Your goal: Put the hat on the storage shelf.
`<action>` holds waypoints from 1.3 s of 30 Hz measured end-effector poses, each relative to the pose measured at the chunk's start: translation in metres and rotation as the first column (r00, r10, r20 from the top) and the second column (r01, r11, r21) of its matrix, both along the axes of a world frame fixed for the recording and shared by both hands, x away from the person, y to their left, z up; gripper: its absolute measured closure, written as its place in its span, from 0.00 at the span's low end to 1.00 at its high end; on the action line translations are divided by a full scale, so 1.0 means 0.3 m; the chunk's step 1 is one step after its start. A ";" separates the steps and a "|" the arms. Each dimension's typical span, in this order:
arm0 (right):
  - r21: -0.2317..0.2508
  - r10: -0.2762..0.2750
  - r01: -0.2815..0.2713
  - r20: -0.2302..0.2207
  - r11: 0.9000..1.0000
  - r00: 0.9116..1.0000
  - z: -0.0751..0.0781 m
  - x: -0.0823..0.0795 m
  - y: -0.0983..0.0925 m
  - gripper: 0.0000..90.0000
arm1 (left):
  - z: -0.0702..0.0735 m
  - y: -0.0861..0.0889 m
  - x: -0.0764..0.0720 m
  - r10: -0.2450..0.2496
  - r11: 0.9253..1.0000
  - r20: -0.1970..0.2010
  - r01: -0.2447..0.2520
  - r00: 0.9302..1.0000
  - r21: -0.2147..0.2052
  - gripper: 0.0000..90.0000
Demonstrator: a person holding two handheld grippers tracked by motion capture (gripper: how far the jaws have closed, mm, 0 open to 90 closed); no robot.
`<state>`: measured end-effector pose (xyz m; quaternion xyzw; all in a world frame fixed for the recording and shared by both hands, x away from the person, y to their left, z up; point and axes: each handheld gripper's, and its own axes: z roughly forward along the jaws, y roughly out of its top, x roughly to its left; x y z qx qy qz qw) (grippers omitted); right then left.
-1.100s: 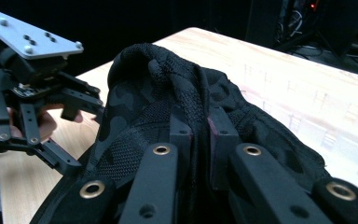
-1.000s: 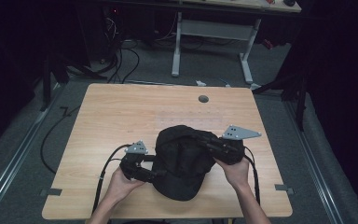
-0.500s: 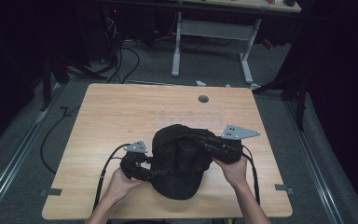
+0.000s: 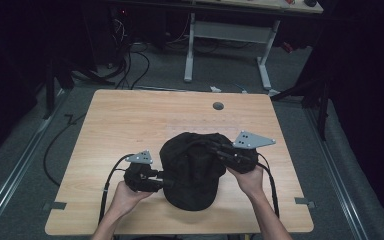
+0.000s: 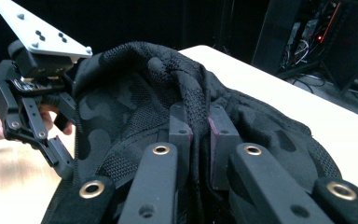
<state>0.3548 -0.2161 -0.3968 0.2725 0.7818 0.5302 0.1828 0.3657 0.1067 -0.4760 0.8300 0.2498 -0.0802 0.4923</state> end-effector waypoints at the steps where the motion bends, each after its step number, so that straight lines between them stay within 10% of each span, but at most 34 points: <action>1: -0.002 -0.002 0.002 0.001 1.000 1.000 0.001 -0.001 0.002 0.92 | 0.001 0.003 0.000 0.001 1.000 -0.003 -0.001 1.000 -0.008 0.66; 24: -0.005 -0.008 0.008 0.046 1.000 0.999 0.026 0.001 0.005 0.83 | 0.070 0.046 -0.016 -0.090 0.988 -0.027 0.086 0.996 -0.130 0.96; 39: 0.065 -0.096 0.094 0.020 0.993 0.995 0.010 0.000 -0.040 0.45 | 0.094 0.077 -0.027 -0.019 0.989 0.021 0.022 1.000 -0.144 0.96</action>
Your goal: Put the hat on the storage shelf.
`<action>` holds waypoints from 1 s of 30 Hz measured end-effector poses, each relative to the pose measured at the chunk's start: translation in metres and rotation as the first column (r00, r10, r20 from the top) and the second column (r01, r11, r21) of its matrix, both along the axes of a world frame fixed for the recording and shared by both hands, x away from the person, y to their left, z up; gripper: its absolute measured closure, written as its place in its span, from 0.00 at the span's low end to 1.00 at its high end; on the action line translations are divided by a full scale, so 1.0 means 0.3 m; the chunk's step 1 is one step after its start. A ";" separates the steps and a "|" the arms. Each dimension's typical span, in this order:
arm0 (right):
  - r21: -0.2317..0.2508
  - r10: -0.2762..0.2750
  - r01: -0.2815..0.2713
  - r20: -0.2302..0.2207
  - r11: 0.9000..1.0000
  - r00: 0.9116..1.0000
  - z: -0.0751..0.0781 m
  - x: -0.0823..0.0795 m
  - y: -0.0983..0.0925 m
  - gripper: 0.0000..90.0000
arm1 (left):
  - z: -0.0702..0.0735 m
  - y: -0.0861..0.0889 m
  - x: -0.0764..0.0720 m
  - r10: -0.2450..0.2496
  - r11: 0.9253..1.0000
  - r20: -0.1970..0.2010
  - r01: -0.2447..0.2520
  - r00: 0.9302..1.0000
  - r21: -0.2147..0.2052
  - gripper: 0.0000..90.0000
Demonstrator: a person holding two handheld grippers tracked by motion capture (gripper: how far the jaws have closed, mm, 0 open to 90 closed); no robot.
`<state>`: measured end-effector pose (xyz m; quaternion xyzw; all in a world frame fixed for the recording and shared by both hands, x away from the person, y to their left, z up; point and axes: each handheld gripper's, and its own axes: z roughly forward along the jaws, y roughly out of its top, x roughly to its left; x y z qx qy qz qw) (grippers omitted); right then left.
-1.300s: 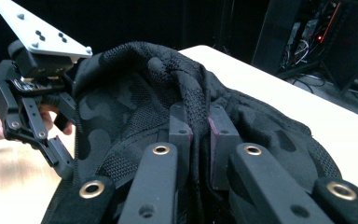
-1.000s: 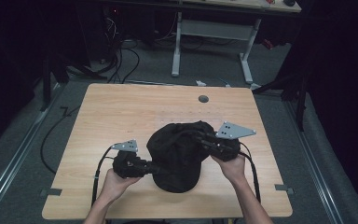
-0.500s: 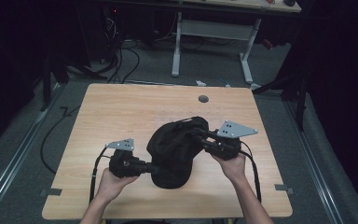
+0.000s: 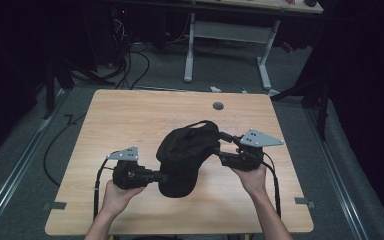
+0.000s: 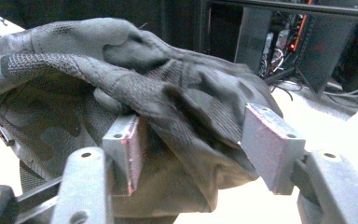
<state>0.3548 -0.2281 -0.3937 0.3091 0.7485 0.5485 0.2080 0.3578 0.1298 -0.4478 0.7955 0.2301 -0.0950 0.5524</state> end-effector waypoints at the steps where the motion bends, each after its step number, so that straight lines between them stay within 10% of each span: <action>1: 0.009 -0.007 0.007 -0.008 1.000 1.000 -0.002 -0.001 -0.007 0.44 | 0.000 0.003 0.002 0.005 1.000 -0.001 -0.005 1.000 -0.007 0.96; 16: -0.046 -0.095 0.089 -0.125 0.995 0.988 -0.130 -0.010 -0.079 0.42 | 0.016 0.048 0.014 0.127 0.992 0.021 -0.127 0.992 -0.021 0.96; 30: -0.196 -0.242 0.199 -0.226 0.960 0.943 -0.323 -0.028 -0.110 0.43 | 0.041 0.054 0.020 0.217 0.976 0.076 -0.214 0.973 -0.040 0.96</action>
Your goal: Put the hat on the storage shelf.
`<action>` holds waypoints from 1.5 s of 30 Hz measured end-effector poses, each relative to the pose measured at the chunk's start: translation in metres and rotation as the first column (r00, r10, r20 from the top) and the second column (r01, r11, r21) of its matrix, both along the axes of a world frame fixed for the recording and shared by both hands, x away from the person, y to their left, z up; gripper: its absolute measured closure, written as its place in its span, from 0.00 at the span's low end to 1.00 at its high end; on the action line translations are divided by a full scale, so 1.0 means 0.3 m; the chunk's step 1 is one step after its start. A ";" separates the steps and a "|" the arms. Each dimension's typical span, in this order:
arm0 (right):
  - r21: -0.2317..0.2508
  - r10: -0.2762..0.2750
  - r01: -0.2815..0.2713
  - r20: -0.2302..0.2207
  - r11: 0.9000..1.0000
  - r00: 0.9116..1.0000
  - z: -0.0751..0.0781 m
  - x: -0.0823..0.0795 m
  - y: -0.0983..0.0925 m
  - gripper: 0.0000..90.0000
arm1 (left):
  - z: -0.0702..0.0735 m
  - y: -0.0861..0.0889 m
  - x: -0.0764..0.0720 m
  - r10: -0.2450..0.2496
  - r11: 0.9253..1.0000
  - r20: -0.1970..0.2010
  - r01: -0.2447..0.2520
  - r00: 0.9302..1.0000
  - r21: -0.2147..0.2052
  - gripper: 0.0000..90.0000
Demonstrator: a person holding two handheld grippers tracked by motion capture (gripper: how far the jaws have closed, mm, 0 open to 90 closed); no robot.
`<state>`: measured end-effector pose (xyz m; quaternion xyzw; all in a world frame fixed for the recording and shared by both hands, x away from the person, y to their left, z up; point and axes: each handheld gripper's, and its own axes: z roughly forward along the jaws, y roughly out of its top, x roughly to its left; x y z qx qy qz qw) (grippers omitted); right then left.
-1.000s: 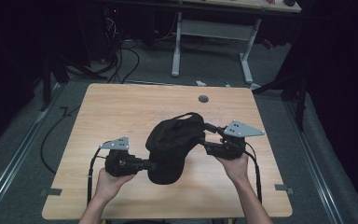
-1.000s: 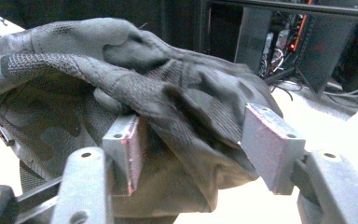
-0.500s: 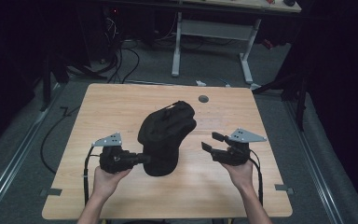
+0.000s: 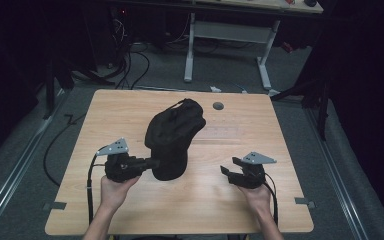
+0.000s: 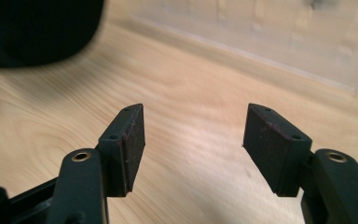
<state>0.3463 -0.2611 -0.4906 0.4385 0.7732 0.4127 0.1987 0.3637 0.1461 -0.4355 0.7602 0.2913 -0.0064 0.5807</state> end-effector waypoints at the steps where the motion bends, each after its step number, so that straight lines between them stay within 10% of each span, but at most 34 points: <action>1: 0.000 0.000 0.000 0.000 1.000 1.000 0.000 0.000 0.000 0.43 | 0.000 0.000 0.000 0.000 1.000 0.000 0.000 1.000 0.000 0.96; 14: -0.143 -0.167 0.153 -0.091 0.978 0.982 -0.129 0.013 -0.023 0.43 | 0.011 0.005 0.009 0.053 0.999 0.022 -0.053 0.998 -0.002 0.96; 45: -0.138 -0.197 0.186 -0.075 0.973 0.977 -0.135 0.013 -0.018 0.40 | 0.082 -0.004 0.126 0.196 0.981 0.099 -0.196 0.976 -0.016 0.96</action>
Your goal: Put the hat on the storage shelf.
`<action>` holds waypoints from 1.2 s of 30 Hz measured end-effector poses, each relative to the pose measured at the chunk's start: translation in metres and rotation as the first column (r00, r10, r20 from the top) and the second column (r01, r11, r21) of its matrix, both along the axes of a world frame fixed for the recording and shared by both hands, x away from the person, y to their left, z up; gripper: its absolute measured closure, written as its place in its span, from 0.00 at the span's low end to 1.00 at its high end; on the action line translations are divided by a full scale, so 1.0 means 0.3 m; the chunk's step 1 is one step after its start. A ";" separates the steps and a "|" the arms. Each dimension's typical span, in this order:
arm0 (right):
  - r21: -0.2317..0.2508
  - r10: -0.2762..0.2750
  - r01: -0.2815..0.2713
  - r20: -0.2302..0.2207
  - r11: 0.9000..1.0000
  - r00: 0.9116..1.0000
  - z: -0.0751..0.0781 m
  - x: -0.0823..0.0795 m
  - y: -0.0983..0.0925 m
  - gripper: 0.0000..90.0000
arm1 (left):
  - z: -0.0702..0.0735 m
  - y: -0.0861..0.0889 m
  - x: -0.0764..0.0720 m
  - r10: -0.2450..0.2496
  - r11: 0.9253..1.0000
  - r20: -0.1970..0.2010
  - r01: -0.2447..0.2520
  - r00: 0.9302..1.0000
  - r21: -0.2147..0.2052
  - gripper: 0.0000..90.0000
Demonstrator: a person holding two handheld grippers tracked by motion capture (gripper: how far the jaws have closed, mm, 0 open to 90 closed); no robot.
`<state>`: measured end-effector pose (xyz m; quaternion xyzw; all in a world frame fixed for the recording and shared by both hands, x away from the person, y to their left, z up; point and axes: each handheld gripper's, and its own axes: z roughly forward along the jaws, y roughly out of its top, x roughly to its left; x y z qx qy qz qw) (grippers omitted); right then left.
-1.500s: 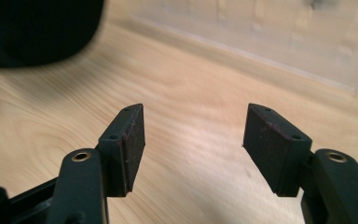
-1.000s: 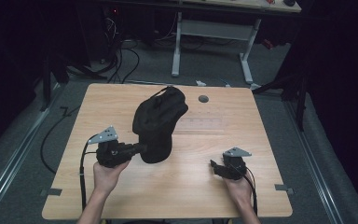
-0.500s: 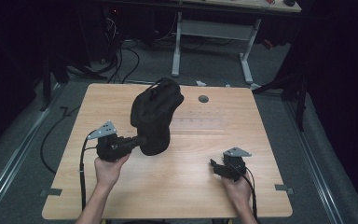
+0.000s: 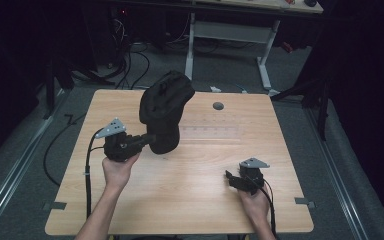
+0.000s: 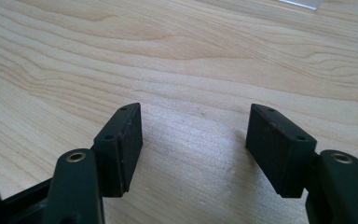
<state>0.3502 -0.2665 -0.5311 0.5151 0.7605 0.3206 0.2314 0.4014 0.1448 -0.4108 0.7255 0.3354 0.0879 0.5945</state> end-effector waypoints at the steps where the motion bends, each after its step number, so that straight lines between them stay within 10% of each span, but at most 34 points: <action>1: 0.000 0.000 0.000 0.000 1.000 1.000 0.000 0.000 0.000 0.40 | 0.002 0.000 0.003 0.003 1.000 0.002 -0.003 1.000 0.001 0.96; 36: 0.000 0.000 0.000 0.000 1.000 1.000 0.000 -0.002 0.002 0.40 | -0.029 -0.043 0.177 0.114 0.992 0.045 -0.116 0.992 0.052 0.96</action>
